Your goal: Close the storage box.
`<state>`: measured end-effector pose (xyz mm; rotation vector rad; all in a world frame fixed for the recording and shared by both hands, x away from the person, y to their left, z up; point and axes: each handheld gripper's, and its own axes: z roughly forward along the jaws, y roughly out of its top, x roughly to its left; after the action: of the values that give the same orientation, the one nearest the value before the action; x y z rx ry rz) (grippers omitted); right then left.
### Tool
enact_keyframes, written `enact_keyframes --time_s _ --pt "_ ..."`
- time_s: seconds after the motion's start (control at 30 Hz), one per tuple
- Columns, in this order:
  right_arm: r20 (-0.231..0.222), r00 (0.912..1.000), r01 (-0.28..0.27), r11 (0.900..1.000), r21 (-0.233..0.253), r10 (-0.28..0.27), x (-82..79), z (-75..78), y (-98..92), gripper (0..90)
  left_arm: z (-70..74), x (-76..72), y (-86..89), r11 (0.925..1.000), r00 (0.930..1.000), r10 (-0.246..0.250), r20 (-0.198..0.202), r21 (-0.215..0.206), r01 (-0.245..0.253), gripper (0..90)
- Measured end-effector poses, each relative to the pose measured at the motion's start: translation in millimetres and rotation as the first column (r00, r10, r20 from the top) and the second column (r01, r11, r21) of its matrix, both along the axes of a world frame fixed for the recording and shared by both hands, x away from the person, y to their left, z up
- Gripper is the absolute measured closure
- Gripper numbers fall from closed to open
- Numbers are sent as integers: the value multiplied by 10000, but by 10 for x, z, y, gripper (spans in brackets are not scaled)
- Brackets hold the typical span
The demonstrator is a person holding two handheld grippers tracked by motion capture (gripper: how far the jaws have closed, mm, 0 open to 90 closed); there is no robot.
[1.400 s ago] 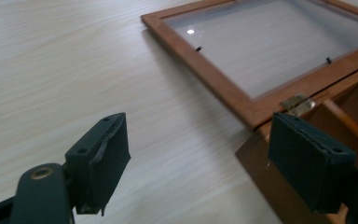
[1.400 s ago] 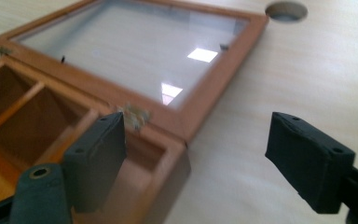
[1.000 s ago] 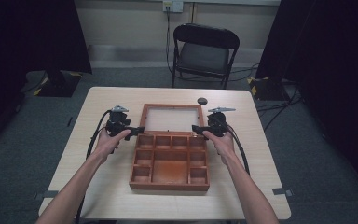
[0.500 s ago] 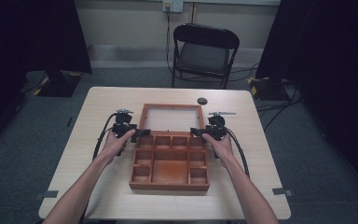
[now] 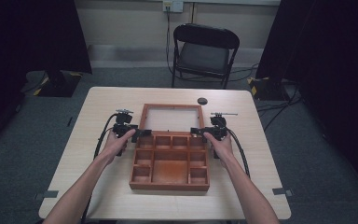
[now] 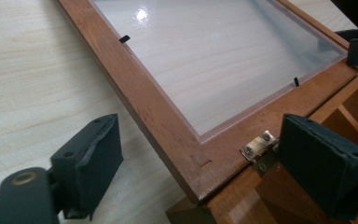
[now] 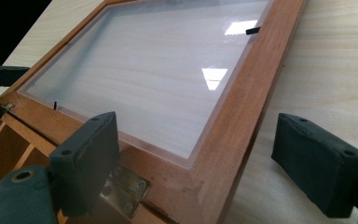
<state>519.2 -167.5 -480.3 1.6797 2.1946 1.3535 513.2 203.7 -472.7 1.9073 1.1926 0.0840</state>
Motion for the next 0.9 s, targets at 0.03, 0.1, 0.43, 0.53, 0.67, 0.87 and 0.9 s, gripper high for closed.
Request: enact_keyframes --time_s 0.03,0.1,0.43,0.53,0.67,0.87,0.9 --pt "54 10000 -26 10000 -34 26 -3 3 26 151 9 -5 -7 10000 10000 -16 5 -5 16 156" --pt "-19 9999 -127 9999 110 127 2 -4 47 161 2 3 6 10000 10000 -44 -67 -61 43 157" --pt "176 9998 -50 9999 -104 52 -13 12 67 173 -24 4 24 9995 9999 -27 -168 -309 22 160" --pt "484 9987 -134 9994 -319 150 -19 29 73 180 -31 11 34 9993 9997 -80 -228 -356 72 157" --pt "1160 9930 -121 9957 -914 227 -60 85 107 209 -16 4 19 9996 9999 -97 -100 -260 94 171" --pt "978 9952 101 9998 -176 -83 -59 59 17 310 2 0 19 9987 9993 -356 -64 -369 353 239" --pt "1019 9944 290 9993 -221 -266 -61 58 10 344 -9 11 31 9981 9992 -397 -90 -475 392 242"
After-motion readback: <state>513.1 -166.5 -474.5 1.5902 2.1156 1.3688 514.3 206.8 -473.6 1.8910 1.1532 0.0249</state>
